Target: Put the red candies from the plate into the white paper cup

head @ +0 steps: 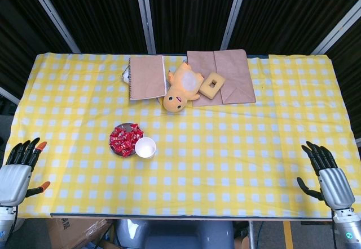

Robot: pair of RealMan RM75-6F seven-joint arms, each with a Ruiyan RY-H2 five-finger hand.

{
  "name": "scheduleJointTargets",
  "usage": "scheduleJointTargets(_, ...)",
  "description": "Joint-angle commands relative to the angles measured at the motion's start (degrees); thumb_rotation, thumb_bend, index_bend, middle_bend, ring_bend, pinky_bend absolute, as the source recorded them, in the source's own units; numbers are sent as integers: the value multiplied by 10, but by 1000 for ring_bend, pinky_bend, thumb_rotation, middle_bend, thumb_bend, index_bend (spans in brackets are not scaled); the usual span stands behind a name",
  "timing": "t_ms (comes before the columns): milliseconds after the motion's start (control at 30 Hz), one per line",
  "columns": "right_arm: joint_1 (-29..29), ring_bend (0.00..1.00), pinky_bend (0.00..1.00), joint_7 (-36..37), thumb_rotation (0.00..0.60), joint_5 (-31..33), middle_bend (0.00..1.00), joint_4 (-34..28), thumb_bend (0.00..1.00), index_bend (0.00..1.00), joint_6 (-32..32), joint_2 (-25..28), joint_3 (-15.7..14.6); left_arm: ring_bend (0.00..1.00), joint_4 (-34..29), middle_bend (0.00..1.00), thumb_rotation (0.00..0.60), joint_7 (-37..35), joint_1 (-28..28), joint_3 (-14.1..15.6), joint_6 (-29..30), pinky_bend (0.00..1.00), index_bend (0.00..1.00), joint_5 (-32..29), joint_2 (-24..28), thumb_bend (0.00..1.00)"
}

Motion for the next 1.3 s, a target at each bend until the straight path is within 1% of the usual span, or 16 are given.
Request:
scheduleJointTargets(33, 0, 0, 0, 0, 600, -1, 0, 0, 423, 0, 1, 1, -1, 0, -1, 0, 600, 1, 0, 0, 0, 0, 0, 0, 1, 100)
scheduleJointTargets(333, -1, 0, 0, -1, 600, -3, 0, 0, 424, 0, 3, 1, -1, 0, -2, 0, 600, 2, 0, 1, -1, 0, 0, 0, 1, 100)
scheduleJointTargets(533, -1, 0, 0, -2, 600, -1, 0, -4, 424, 0, 1, 1, -2, 0, -7, 0, 600, 11, -9, -4, -17, 0, 0, -9, 1, 100)
scheduleJointTargets(633, -1, 0, 0, 2, 600, -1, 0, -5, 424, 0, 0, 2, -2, 0, -13, 0, 600, 23, -19, -10, -29, 0, 0, -17, 1, 101)
scheduleJointTargets(767, 1, 0, 0, 7, 600, 0, 0, -5, 424, 0, -5, 3, -3, 0, -40, 0, 600, 40, -39, -24, -63, 0, 0, -44, 9, 100)
scheduleJointTargets(867, 1, 0, 0, 11, 600, 1, 0, -7, 424, 0, -7, 5, -3, 0, -58, 0, 600, 59, -65, -40, -99, 4, 0, -72, 12, 102)
scheduleJointTargets(933, 2, 0, 0, 13, 600, 1, 0, -9, 424, 0, -8, 6, -3, 0, -68, 0, 600, 85, -89, -54, -130, 38, 0, -99, 10, 104)
scheduleJointTargets(967, 2, 0, 0, 14, 600, 1, 0, -9, 423, 0, -8, 7, -3, 5, -71, 0, 600, 94, -97, -59, -140, 89, 0, -110, 8, 106)
scheduleJointTargets(1000, 2, 0, 0, 14, 600, 1, 0, -10, 424, 0, -10, 7, -4, 61, -73, 0, 600, 113, -112, -68, -156, 190, 0, -127, 3, 107)
scheduleJointTargets(1033, 3, 0, 0, 15, 600, 1, 0, -11, 423, 0, -11, 8, -4, 144, -73, 6, 600, 127, -122, -75, -165, 286, 0, -138, -2, 108)
scheduleJointTargets(1100, 3, 0, 0, 17, 600, 2, 0, -12, 424, 0, -13, 9, -5, 508, -68, 46, 600, 161, -146, -90, -181, 612, 0, -162, -17, 112)
scheduleJointTargets(1167, 3, 0, 0, 19, 600, 3, 0, -13, 424, 0, -14, 10, -4, 695, -58, 71, 600, 190, -169, -104, -191, 768, 0, -178, -34, 114)
scheduleJointTargets(1200, 3, 0, 0, 21, 600, 3, 0, -14, 424, 0, -14, 11, -4, 738, -54, 76, 600, 200, -179, -108, -199, 812, 1, -187, -42, 114)
scheduleJointTargets(1300, 3, 0, 0, 27, 600, 4, 0, -15, 423, 0, -13, 13, -4, 772, -36, 86, 600, 235, -214, -121, -228, 846, 3, -226, -66, 114)
